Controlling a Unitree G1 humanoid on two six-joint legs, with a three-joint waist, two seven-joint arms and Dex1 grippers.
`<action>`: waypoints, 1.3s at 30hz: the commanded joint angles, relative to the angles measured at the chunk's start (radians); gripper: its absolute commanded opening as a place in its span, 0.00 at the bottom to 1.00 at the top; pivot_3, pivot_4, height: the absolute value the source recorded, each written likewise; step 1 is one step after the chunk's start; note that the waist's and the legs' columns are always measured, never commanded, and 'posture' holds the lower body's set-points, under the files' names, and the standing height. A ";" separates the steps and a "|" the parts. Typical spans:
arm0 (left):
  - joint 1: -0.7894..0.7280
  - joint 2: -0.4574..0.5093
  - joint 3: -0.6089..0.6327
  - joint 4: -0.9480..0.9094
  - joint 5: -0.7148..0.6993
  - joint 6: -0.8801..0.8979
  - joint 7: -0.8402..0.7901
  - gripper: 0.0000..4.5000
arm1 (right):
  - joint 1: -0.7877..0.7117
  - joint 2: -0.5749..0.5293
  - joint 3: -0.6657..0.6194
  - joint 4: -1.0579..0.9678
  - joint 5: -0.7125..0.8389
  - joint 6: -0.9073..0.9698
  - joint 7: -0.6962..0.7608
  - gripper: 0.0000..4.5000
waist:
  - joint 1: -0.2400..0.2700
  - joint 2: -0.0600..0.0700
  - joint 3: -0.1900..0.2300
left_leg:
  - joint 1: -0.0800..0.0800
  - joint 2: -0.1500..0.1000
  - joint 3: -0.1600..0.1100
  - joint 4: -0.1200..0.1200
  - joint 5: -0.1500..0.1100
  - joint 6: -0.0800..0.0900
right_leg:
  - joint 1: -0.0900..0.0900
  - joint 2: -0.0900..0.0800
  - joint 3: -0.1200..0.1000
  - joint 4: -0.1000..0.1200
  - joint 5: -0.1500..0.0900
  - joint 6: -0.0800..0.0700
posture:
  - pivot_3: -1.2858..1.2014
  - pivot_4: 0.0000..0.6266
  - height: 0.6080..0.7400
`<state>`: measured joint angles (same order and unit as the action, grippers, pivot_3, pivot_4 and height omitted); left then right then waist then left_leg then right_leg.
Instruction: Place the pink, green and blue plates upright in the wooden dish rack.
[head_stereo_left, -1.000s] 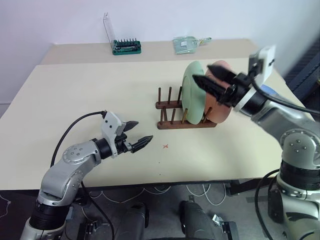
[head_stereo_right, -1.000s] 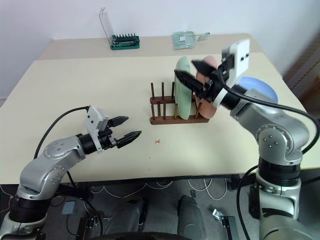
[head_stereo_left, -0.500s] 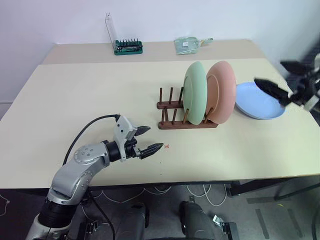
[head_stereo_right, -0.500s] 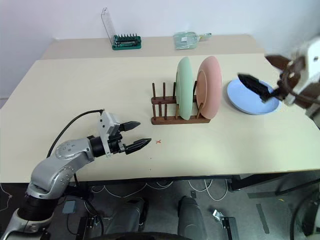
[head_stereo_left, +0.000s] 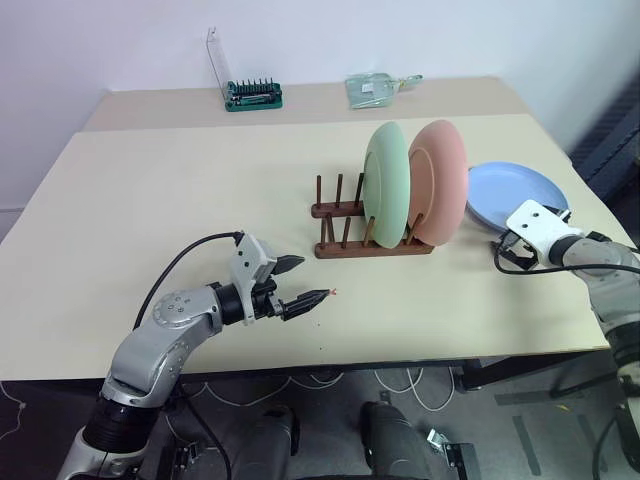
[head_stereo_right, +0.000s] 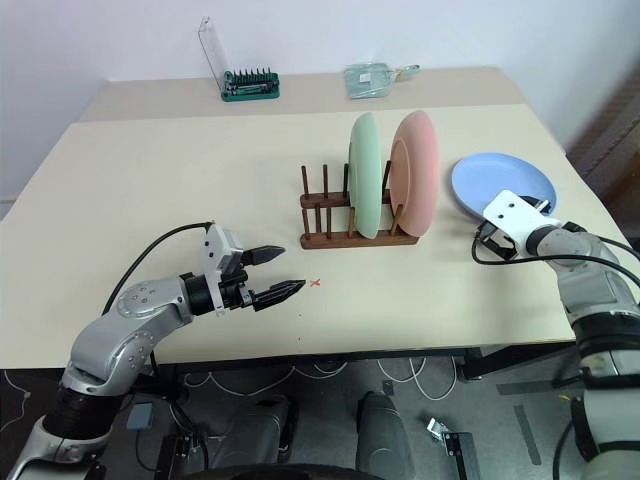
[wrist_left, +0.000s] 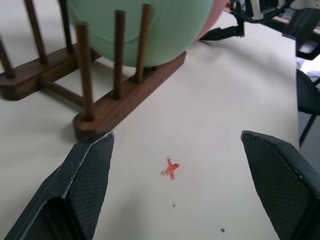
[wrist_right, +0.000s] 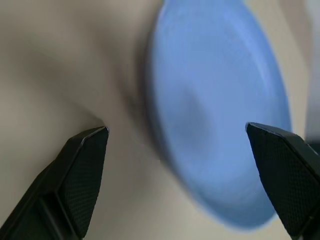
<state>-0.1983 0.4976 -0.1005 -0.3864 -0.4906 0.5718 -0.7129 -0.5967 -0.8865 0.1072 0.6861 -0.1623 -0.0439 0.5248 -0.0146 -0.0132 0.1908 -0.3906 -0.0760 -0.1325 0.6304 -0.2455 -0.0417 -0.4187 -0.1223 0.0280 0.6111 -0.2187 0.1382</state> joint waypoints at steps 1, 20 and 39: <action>-0.007 -0.009 0.010 -0.045 0.003 -0.003 0.023 0.93 | -0.066 0.025 0.040 0.141 -0.078 -0.095 -0.051 0.82 | -0.001 0.000 0.000 | 0.000 0.000 0.000 0.000 0.000 0.000 | 0.000 0.000 0.000 0.000 0.000 0.000 | 0.52 0.24 1.00; -0.134 -0.012 0.023 -0.140 -0.071 0.203 0.116 0.93 | 0.002 -0.042 -0.224 -0.335 -0.139 -0.005 -0.371 0.01 | -0.001 0.003 0.000 | 0.000 0.000 -0.001 0.000 0.000 0.000 | -0.001 0.001 0.001 0.001 0.000 0.000 | 0.52 0.24 1.00; -0.064 -0.003 0.027 -0.128 -0.045 0.141 0.105 0.93 | -0.188 0.338 -0.272 -1.172 1.139 0.707 -0.053 0.01 | 0.006 0.002 0.000 | -0.001 0.002 -0.005 0.000 0.000 0.000 | 0.000 0.003 -0.001 0.001 0.000 -0.001 | 0.52 0.24 1.00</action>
<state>-0.2633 0.4901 -0.0997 -0.4756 -0.5383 0.7458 -0.6066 -0.7723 -0.5716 -0.1480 -0.4432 0.8952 0.6286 0.5141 -0.0081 -0.0114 0.1910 -0.3917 -0.0741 -0.1377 0.6308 -0.2455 -0.0419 -0.4189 -0.1196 0.0274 0.6119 -0.2185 0.1375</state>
